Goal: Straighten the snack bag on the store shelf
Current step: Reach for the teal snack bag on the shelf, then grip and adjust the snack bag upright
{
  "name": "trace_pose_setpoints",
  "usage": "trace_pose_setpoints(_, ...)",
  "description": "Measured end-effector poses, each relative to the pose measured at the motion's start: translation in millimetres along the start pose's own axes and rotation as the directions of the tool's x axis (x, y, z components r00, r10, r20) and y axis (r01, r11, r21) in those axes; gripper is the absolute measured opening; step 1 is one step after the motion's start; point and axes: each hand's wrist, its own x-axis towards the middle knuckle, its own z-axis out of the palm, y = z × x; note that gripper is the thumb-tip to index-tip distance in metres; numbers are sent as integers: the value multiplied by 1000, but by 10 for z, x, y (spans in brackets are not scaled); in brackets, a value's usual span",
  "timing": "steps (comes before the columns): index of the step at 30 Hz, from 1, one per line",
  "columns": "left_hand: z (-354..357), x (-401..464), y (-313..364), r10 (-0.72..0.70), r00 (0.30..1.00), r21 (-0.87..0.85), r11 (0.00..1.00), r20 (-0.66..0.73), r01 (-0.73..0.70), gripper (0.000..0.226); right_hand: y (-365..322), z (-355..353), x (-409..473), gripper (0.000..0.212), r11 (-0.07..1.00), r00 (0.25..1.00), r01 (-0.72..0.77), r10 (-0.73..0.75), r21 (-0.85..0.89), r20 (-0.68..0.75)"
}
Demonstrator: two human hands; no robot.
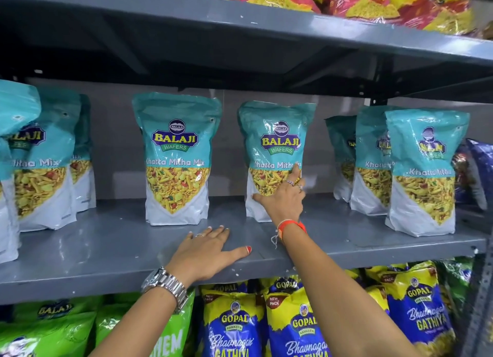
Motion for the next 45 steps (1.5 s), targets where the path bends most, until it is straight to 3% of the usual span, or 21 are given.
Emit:
trace_pose_setpoints(17,-58,-26,40,-18,999,20,1000,37,18,90,96,-674,-508,124,997,999,39,-37,64,-31)
trace_pose_setpoints(40,-115,-96,34,-27,999,-39,999,20,28,86,47,-862,-695,129,996,999,37,-40,76,26)
trace_pose_setpoints(42,-118,-186,-6,-41,999,-40,998,-15,41,86,7,-839,-761,124,994,998,64,-65,87,-2)
trace_pose_setpoints(45,-134,-376,-179,-83,995,-45,996,-49,81,87,-115,-759,-1002,98,958,969,220,-193,182,-153)
